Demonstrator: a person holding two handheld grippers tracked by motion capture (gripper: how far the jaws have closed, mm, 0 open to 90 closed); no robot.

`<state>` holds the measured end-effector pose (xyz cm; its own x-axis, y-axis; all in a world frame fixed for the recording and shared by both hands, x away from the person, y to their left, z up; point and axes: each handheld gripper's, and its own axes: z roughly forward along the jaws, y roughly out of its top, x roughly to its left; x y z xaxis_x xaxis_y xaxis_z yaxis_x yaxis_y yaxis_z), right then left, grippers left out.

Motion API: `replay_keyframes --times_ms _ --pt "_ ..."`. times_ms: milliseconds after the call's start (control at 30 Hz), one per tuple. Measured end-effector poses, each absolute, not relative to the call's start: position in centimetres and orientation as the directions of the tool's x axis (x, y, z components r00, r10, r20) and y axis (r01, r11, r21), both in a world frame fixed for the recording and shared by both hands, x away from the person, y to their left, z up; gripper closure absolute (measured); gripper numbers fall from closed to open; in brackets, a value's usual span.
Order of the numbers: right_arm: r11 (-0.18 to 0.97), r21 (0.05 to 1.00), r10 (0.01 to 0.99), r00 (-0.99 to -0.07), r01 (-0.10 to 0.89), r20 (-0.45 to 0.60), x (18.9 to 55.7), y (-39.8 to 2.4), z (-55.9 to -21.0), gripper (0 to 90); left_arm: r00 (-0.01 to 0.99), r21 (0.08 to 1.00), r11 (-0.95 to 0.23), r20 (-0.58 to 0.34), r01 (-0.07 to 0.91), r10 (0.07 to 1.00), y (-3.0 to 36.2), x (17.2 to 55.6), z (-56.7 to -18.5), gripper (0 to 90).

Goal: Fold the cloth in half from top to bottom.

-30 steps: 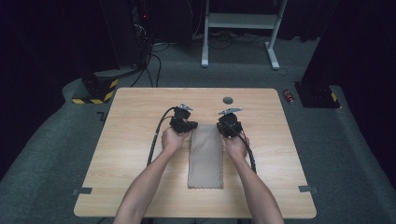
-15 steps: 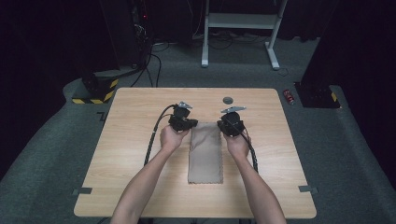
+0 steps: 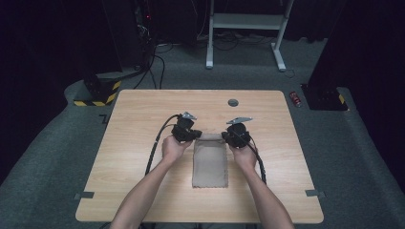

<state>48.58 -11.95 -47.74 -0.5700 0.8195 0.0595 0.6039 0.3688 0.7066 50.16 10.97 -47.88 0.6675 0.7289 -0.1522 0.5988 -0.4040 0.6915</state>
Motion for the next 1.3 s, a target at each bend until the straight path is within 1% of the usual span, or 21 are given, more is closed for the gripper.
replay_keyframes --times_ms 267,600,967,1167,1300 --pt "0.379 0.702 0.808 -0.586 0.602 0.067 47.6 -12.2 -48.1 89.4 0.671 0.692 -0.391 -0.182 0.607 0.719 11.1 48.8 -48.4 88.1" --pt "0.379 0.707 0.798 -0.598 0.597 0.077 46.3 -12.6 -48.4 89.3 0.681 0.688 -0.395 -0.197 0.609 0.705 11.1 47.3 -48.8 88.0" --pt "0.362 0.714 0.784 -0.61 0.599 0.114 45.3 -13.0 -48.8 89.3 0.693 0.694 -0.402 -0.194 0.597 0.694 11.3 46.5 -48.7 87.9" --pt "0.36 0.72 0.78 -0.615 0.593 0.117 44.8 -13.2 -48.9 89.3 0.7 0.702 -0.403 -0.189 0.586 0.689 11.3 46.0 -48.6 88.0" --pt "0.374 0.72 0.773 -0.626 0.585 0.107 44.4 -13.2 -48.9 89.3 0.713 0.701 -0.425 -0.171 0.573 0.68 11.2 45.6 -48.5 87.9"
